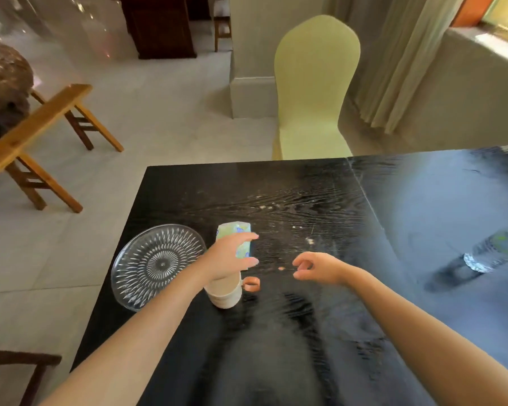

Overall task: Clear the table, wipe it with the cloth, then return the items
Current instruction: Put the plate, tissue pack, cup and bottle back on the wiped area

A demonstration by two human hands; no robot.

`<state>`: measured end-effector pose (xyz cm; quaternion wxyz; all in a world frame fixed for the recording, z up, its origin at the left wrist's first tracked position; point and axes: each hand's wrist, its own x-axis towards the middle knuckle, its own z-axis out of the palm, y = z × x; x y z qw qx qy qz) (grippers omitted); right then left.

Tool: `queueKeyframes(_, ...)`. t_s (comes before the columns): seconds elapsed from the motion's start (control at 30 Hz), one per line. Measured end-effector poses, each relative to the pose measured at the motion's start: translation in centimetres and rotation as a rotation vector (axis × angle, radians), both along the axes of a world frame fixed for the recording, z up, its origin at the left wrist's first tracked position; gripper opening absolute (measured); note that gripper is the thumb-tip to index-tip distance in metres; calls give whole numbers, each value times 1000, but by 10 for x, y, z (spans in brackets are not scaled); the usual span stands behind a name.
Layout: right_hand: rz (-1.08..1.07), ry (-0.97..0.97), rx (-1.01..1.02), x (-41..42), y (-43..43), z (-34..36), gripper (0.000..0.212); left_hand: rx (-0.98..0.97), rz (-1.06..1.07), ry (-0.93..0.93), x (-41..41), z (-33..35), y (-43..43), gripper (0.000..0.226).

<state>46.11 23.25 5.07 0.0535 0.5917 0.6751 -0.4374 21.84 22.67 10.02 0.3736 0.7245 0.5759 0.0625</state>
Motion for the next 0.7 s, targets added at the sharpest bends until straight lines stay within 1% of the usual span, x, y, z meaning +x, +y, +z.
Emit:
queueKeyframes(0.13, -64, -102, -43, 66, -3, 46, 54, -137, -247, 124, 63, 27, 26, 59)
queueKeyframes(0.23, -52, -233, -61, 116, -13, 80, 54, -144, -385, 231, 121, 48, 43, 58)
queueKeyframes(0.33, -51, -381, -66, 170, -20, 96, 52, -139, -498, 291, 180, 66, 55, 60)
queueKeyframes(0.4, -84, -444, -62, 207, -26, 104, 53, -130, -559, 314, 220, 75, 62, 61)
queueKeyframes(0.53, -224, -480, -98, 272, -42, 122, 54, -102, -655, 342, 297, 80, 65, 61)
queueKeyframes(0.7, -393, -528, -159, 337, -59, 123, 56, -78, -798, 446, 381, 68, 66, 61)
